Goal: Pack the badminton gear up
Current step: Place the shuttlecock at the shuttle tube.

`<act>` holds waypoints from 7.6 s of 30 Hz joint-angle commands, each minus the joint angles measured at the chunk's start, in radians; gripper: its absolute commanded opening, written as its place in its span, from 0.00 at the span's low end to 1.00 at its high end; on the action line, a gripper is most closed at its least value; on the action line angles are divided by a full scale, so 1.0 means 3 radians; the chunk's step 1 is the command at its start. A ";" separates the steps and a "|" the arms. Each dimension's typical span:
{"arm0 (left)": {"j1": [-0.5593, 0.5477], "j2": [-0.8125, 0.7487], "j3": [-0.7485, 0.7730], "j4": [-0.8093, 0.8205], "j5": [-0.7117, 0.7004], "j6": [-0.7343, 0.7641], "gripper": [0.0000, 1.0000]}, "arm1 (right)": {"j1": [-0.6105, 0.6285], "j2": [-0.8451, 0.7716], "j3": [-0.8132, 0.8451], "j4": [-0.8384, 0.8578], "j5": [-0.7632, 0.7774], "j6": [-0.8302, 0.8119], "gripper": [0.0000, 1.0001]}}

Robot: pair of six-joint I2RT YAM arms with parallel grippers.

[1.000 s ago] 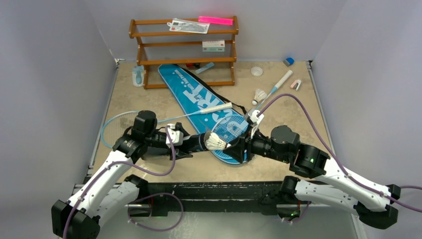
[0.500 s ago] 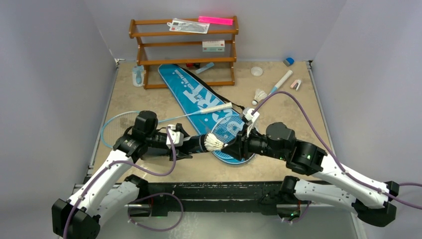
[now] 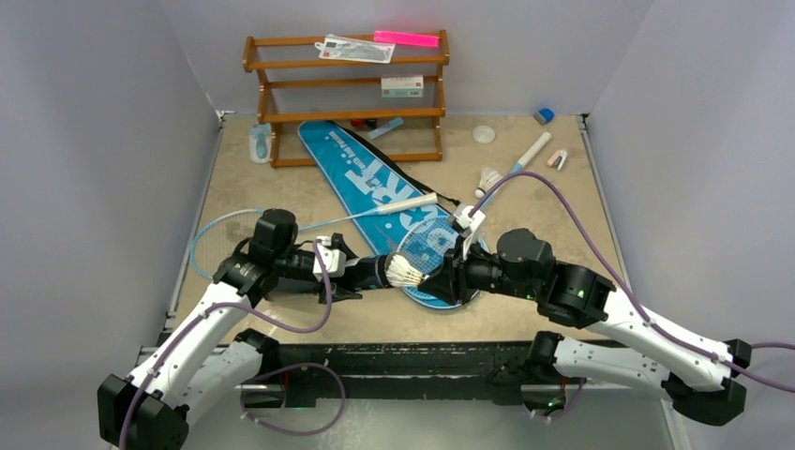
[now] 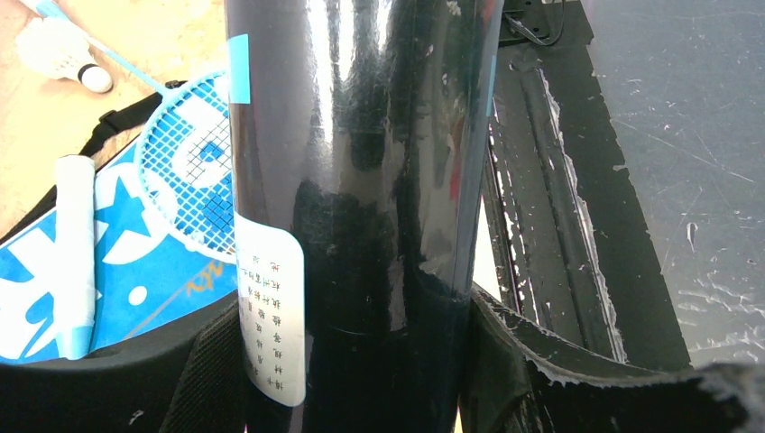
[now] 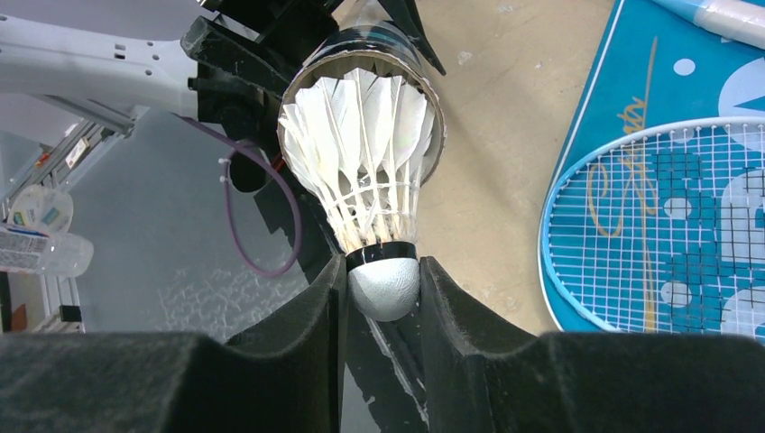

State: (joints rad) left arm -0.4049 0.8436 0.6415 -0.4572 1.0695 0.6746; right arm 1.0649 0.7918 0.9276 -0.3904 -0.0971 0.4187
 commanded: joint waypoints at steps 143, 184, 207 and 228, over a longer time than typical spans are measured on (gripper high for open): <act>-0.0338 -0.0015 0.0053 -0.0264 -0.0635 0.0343 0.23 | -0.0017 0.1449 0.1362 -0.1400 -0.0706 -0.0599 0.33; -0.0040 -0.0092 -0.0082 0.2877 -0.0493 -0.2939 0.30 | -0.0042 0.0497 0.1924 -0.0273 0.0664 -0.0774 0.99; -0.0293 0.0900 -0.0775 0.6256 -0.1441 -0.3630 0.30 | -0.0042 0.0300 0.1452 0.0577 0.0828 -0.0807 0.99; -0.0399 0.1305 -0.1202 0.6856 -0.1622 -0.3441 0.33 | -0.0042 0.0564 0.1068 0.1562 0.1403 -0.0595 0.95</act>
State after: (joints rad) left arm -0.5179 1.2663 0.3153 1.5166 0.5884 -0.3965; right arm 1.0534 0.9104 1.2701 -0.1162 0.2985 0.2134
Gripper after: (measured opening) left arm 0.647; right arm 0.961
